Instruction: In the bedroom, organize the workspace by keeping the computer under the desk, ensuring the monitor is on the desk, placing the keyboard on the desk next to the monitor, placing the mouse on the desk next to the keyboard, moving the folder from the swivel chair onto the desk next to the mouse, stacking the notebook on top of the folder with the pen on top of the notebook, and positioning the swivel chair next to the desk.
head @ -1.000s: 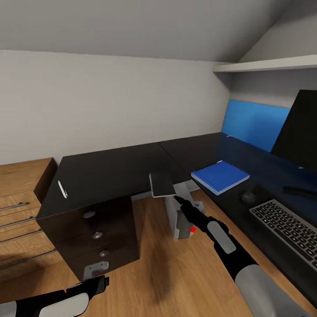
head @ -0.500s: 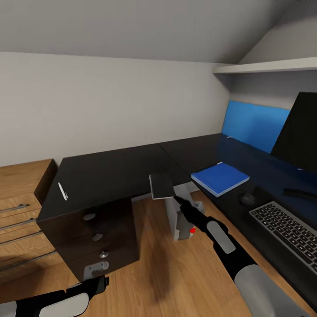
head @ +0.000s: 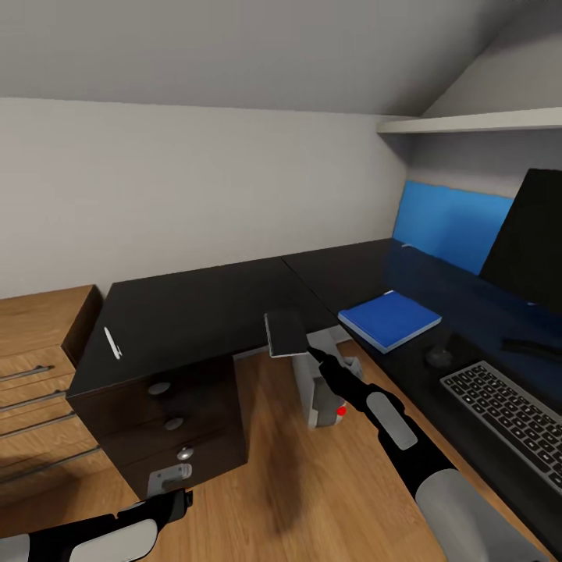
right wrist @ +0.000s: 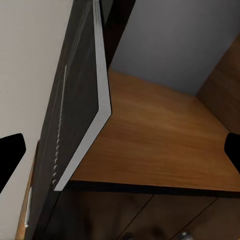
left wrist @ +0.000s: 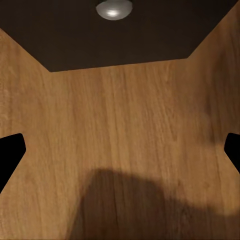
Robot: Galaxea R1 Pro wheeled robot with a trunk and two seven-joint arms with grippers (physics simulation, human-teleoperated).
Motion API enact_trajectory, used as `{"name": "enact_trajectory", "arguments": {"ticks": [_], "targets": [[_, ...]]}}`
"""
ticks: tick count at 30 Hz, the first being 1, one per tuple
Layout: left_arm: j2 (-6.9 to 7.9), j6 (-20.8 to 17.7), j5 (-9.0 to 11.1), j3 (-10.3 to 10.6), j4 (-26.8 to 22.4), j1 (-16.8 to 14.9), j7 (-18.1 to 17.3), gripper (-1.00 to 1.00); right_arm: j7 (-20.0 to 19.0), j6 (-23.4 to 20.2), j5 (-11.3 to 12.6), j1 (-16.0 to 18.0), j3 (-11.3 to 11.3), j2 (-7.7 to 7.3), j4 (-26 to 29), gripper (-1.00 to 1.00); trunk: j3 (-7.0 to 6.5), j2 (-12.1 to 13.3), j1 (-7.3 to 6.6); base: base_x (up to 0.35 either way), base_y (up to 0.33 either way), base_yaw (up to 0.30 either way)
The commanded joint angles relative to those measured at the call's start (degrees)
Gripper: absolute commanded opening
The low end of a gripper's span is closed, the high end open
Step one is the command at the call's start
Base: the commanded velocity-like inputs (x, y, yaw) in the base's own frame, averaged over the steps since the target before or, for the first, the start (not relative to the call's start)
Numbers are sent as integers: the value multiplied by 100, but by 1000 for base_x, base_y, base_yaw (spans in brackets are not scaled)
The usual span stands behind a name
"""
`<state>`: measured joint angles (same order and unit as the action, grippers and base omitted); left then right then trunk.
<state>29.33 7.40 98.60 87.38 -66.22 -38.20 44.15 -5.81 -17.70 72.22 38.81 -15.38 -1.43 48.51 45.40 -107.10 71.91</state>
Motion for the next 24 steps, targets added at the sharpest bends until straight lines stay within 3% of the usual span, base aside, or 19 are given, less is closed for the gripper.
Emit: {"name": "enact_trajectory", "arguments": {"ticks": [1,24], "targets": [[2,59,54,24,-7,-12,5,100,-7,-6,29,4,-13,-6,0,100,5,-3,-1,0,0,0],[2,68,54,24,-4,-12,5,100,1,-5,29,4,-18,3,0,100,5,-3,-1,70,41,0]]}}
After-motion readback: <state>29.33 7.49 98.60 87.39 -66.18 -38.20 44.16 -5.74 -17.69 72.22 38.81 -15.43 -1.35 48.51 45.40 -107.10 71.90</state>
